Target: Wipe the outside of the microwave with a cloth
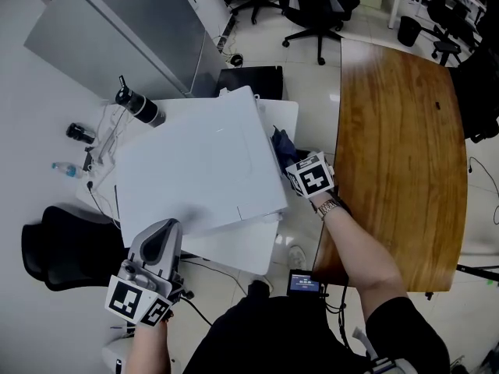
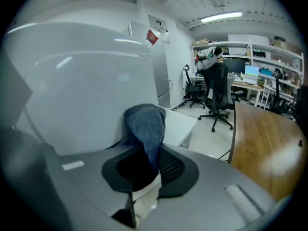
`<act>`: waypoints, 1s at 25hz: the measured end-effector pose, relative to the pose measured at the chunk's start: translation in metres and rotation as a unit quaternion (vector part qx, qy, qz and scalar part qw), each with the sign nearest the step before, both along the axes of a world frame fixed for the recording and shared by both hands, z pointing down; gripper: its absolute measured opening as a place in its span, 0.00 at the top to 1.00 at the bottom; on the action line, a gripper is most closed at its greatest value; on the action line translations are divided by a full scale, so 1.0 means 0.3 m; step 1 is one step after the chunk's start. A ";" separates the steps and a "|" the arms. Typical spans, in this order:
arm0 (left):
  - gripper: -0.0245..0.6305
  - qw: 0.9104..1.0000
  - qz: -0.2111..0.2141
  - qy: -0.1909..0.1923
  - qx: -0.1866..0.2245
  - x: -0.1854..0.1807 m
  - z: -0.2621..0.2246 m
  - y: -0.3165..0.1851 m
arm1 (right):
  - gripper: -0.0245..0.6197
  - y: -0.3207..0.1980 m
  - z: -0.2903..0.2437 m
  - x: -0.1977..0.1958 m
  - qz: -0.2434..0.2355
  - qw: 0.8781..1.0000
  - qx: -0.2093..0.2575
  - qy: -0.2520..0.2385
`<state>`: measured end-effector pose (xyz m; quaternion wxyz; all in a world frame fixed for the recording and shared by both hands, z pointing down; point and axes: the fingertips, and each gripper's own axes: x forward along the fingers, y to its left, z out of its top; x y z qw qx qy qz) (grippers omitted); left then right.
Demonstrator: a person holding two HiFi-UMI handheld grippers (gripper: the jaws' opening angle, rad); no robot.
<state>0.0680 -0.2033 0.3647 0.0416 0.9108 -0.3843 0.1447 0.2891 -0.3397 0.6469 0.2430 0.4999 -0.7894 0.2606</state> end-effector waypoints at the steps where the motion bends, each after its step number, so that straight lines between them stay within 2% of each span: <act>1: 0.96 1.000 -0.003 -0.001 -0.001 -0.004 0.002 0.000 | 0.86 -0.001 0.015 0.000 -0.001 1.000 -0.004 0.001; 14: 0.96 1.000 -0.027 -0.008 -0.001 -0.045 0.006 0.019 | 0.86 0.006 0.111 0.016 0.003 0.999 -0.045 0.020; 25: 0.96 0.999 -0.023 0.025 0.019 -0.123 -0.036 0.072 | 0.86 0.090 -0.036 0.088 0.040 0.998 -0.018 0.039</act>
